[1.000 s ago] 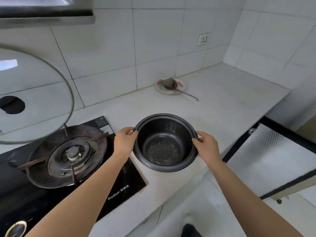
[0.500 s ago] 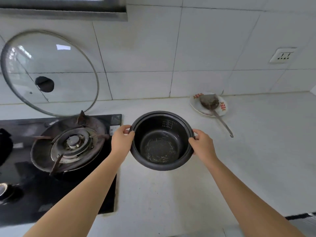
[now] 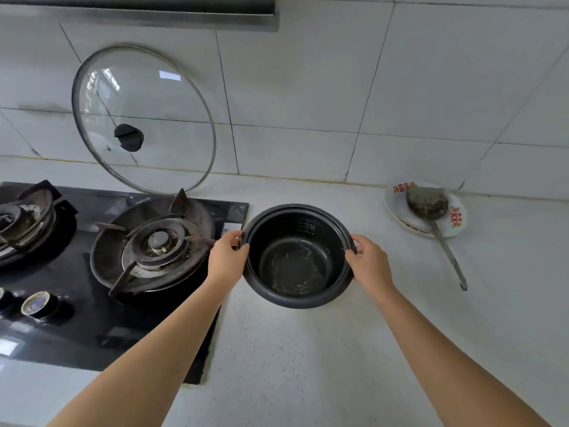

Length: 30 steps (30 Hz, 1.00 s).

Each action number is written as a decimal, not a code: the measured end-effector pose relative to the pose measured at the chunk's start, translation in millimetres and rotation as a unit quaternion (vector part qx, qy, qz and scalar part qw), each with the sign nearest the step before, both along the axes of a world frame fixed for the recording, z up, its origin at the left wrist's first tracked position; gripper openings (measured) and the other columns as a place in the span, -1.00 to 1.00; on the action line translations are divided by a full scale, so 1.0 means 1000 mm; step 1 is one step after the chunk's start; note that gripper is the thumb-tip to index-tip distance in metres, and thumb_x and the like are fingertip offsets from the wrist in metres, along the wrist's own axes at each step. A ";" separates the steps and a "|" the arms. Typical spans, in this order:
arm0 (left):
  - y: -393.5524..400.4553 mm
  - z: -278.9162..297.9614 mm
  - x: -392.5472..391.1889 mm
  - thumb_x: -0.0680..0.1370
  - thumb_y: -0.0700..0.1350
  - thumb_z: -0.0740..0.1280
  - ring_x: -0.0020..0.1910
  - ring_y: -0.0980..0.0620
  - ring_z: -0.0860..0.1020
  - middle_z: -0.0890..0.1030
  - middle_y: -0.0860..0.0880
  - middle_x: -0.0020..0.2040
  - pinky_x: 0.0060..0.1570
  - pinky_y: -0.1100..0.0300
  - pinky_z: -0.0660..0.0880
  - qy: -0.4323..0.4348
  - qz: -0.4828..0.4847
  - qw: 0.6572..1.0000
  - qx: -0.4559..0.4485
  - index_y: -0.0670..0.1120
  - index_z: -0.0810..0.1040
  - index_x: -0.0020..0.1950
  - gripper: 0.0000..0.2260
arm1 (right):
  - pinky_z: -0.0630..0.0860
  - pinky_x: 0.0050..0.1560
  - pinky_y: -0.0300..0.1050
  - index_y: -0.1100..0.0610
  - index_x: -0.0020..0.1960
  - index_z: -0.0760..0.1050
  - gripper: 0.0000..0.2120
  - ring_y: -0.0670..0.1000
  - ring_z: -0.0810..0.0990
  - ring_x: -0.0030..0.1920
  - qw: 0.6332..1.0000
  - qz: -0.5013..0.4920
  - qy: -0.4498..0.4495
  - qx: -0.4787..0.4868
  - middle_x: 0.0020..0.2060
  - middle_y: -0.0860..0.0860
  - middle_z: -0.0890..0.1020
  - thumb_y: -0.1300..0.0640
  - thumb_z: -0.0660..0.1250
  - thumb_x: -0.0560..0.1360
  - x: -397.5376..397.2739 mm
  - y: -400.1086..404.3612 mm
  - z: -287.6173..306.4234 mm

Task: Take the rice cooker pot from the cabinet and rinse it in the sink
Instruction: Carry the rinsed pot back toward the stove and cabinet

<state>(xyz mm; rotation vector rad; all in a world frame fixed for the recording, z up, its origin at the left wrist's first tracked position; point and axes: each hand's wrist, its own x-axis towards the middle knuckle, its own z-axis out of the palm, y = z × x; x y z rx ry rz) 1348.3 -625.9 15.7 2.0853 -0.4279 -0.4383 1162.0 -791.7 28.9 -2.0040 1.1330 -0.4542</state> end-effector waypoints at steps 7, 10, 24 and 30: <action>-0.014 -0.004 0.003 0.55 -0.17 0.27 0.12 -0.11 0.56 0.59 -0.10 0.17 0.20 -0.08 0.48 -0.011 0.002 1.000 0.006 -0.11 0.48 0.31 -0.68 | 0.52 0.11 -0.04 0.17 0.31 0.44 -0.68 0.12 0.59 0.13 1.000 0.007 0.004 -0.002 0.16 0.13 0.61 0.21 0.21 0.56 0.008 -0.018 -0.003; -0.021 -0.005 0.004 0.56 -0.16 0.25 0.11 -0.12 0.56 0.59 -0.08 0.17 0.18 -0.03 0.48 -0.029 0.000 1.000 0.011 -0.10 0.47 0.32 -0.68 | 0.51 0.11 -0.07 0.18 0.32 0.43 -0.68 0.13 0.58 0.15 1.000 0.010 0.007 -0.004 0.17 0.14 0.60 0.21 0.21 0.57 0.012 -0.025 -0.003; -0.044 -0.005 0.029 0.58 -0.11 0.22 0.30 -0.05 0.45 0.53 -0.08 0.31 0.21 0.12 0.37 -0.075 -0.033 0.995 0.061 -0.08 0.37 0.40 -0.62 | 0.50 0.19 0.00 0.17 0.35 0.39 -0.64 0.12 0.56 0.21 0.996 0.037 0.058 -0.062 0.22 0.13 0.57 0.13 0.20 0.58 0.024 -0.039 -0.007; -0.040 -0.003 0.035 0.59 -0.06 0.21 0.27 -0.08 0.48 0.54 -0.09 0.28 0.21 0.04 0.42 -0.083 -0.069 0.991 0.082 -0.05 0.35 0.42 -0.61 | 0.47 0.23 -0.03 0.16 0.42 0.29 -0.58 0.11 0.51 0.27 0.987 0.040 0.117 -0.100 0.28 0.12 0.52 0.08 0.16 0.60 0.025 -0.035 -0.007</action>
